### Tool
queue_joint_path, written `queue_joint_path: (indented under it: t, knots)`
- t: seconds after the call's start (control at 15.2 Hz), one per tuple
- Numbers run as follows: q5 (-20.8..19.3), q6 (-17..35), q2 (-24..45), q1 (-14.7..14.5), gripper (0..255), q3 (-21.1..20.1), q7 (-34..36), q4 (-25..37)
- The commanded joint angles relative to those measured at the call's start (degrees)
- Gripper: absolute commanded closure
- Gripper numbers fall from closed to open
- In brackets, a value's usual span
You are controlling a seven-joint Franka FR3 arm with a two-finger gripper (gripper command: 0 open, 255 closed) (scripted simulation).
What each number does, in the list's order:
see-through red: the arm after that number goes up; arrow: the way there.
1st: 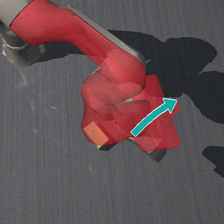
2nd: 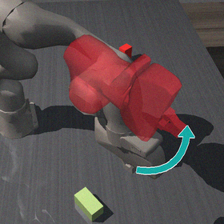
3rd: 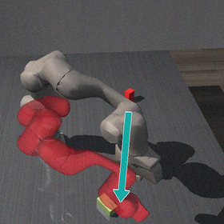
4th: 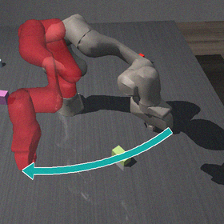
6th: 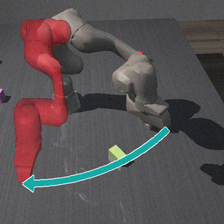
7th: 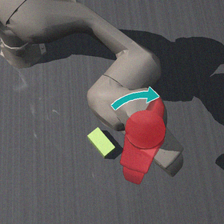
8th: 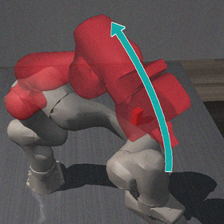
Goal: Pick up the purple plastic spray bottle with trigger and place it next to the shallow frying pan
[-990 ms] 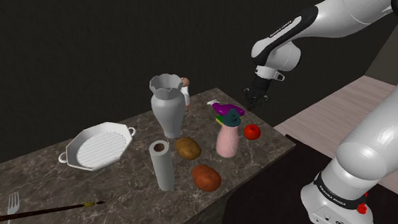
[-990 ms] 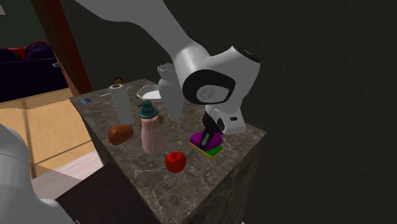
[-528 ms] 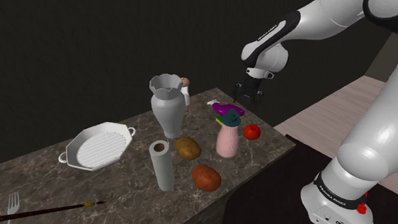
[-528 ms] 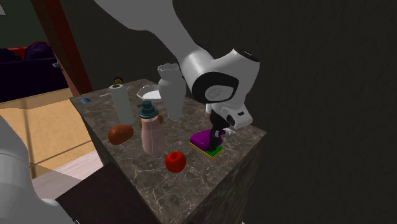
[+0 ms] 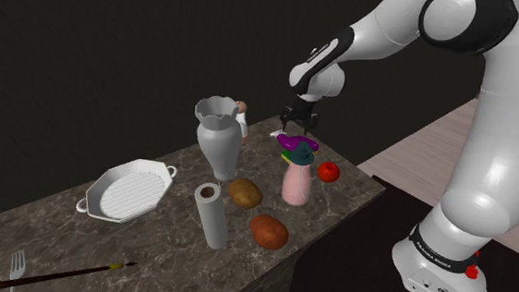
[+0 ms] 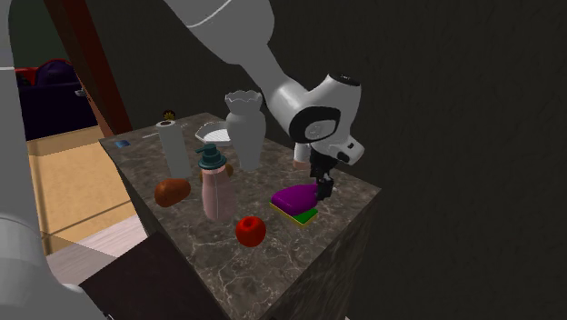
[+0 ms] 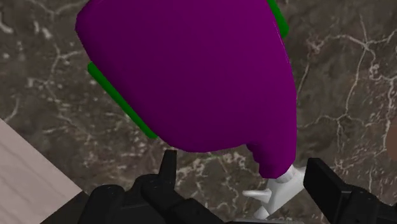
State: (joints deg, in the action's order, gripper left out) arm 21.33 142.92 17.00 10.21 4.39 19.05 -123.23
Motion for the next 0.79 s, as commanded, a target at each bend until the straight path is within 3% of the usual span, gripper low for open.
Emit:
queue_joint_path:
  t: [0.0,0.73]
  knots:
    - [-1.13,1.53,2.5,-0.7,0,-0.93,-2.44,3.29]
    - [-0.38,6.57,9.31,-1.04,0,-2.65,-5.08,6.58]
